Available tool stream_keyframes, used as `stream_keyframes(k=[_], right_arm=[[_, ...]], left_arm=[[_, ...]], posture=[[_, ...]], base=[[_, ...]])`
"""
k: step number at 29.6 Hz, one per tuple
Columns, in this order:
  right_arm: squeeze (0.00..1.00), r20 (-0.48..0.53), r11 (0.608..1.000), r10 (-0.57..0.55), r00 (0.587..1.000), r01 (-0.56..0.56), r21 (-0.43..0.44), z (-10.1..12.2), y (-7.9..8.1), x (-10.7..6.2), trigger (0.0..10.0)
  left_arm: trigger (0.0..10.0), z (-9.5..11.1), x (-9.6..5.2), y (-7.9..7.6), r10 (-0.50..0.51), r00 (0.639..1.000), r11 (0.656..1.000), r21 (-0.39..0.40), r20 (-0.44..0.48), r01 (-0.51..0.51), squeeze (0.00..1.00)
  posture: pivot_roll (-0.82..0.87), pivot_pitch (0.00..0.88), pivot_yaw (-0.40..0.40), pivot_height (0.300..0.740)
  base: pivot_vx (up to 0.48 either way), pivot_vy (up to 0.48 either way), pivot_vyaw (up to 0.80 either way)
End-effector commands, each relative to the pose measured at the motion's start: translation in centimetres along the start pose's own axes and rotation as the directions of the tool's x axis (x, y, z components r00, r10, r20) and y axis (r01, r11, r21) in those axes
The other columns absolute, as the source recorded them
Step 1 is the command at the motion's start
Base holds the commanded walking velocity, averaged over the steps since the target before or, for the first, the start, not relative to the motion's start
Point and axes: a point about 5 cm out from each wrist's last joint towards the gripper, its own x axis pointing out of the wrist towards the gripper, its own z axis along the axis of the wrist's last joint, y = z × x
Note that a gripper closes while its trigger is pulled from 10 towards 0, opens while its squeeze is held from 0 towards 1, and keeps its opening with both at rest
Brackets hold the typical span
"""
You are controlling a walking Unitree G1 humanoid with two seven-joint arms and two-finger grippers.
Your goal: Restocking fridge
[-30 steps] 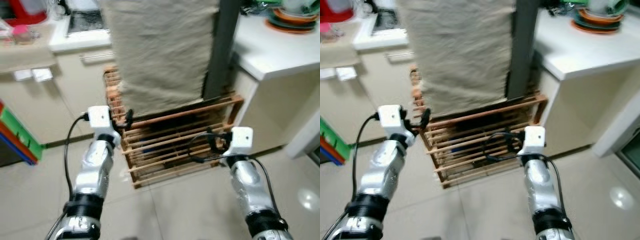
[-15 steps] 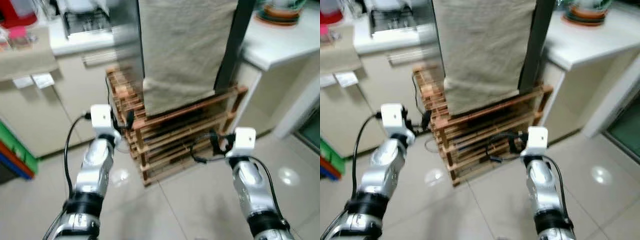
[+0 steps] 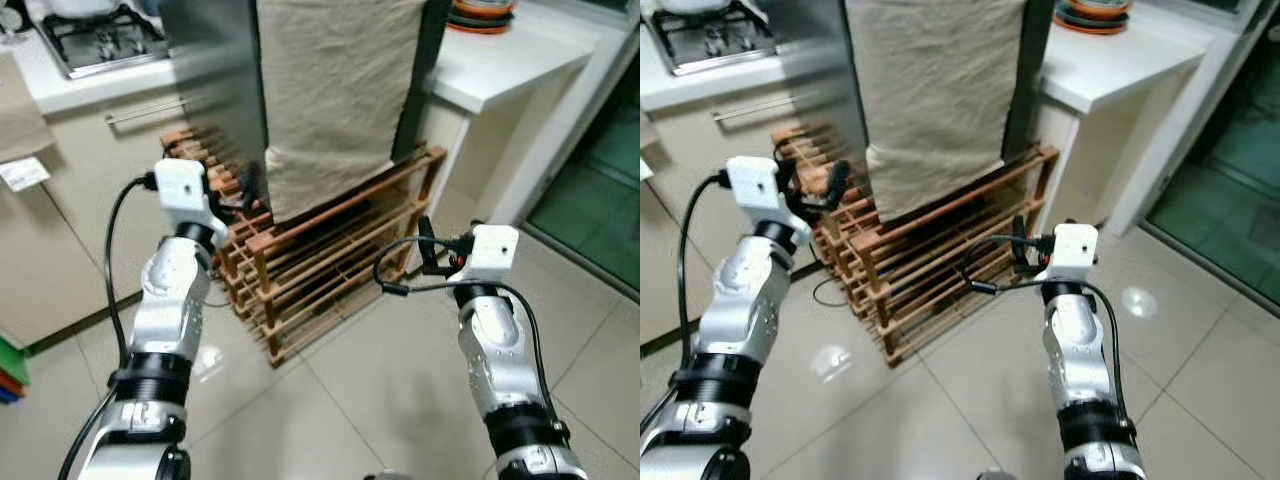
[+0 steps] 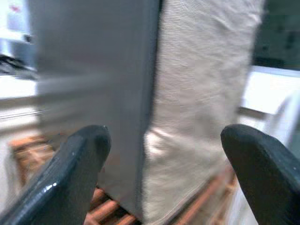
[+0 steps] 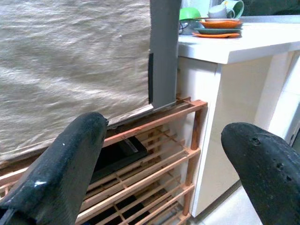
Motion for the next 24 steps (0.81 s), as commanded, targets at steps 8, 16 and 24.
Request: stream_keyframes(k=[8,16,24], right_arm=[[0.00,0.019,1.000,0.005,1.000,-0.005,0.011,0.5,0.5,-0.4,10.0],[0.00,-0.013,1.000,0.012,1.000,-0.012,0.019,-0.1,0.9,-0.2,10.0],[0.00,-0.040,1.000,0.019,0.999,-0.019,0.008,-0.5,0.5,-0.3,10.0]], left_arm=[[10.0,-1.7,-2.2,-0.1,0.008,0.998,0.999,-0.050,-0.066,-0.012,0.00],[10.0,-1.1,-1.3,0.1,0.007,0.999,1.000,-0.030,-0.054,-0.008,0.00],[10.0,-2.1,-1.6,-0.2,0.034,0.995,0.999,0.010,-0.093,-0.033,0.00]], posture=[[-0.07,0.000,0.041,0.740],[-0.07,0.000,0.045,0.740],[-0.08,0.000,0.039,0.740]], base=[[0.000,0.456,0.00],[0.000,0.472,0.00],[0.000,0.219,0.25]])
